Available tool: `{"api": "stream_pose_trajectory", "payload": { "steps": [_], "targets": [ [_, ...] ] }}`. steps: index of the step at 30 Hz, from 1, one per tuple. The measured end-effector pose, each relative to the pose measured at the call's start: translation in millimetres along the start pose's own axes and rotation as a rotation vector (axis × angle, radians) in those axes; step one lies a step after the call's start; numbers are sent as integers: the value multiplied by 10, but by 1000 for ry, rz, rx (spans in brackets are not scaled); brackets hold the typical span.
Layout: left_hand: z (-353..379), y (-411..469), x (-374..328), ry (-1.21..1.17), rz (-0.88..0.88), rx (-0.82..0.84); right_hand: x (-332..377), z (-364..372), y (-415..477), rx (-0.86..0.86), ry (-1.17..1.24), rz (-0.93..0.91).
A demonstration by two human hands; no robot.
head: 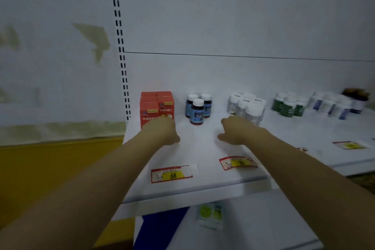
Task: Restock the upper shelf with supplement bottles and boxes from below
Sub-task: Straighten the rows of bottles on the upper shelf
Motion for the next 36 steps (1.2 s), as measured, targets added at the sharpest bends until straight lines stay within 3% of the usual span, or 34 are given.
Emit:
{"api": "stream_pose_trajectory", "payload": {
  "steps": [5, 16, 22, 27, 36],
  "targets": [
    [109, 211, -310, -68, 16, -39, -278, 110, 170, -9, 41, -14],
    [417, 947, -755, -162, -225, -109, -584, 374, 1106, -1, 13, -222],
    [433, 1128, -779, -195, -302, -157, -541, 544, 1454, -33, 89, -206],
    [445, 1249, -808, -236, -219, -149, -461, 583, 1592, -49, 155, -212],
    [427, 1287, -776, -241, -235, -108, -424, 571, 1580, -51, 173, -192]
  ]
}}
Point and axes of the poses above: each hand's wrist, its own y-axis towards the middle knuckle, its own z-axis out of the palm, x = y × z, the point moved 2 cm from there along y, towards the middle knuckle, and after that the axes turned 3 degrees about -x, right-handed, at the moved point
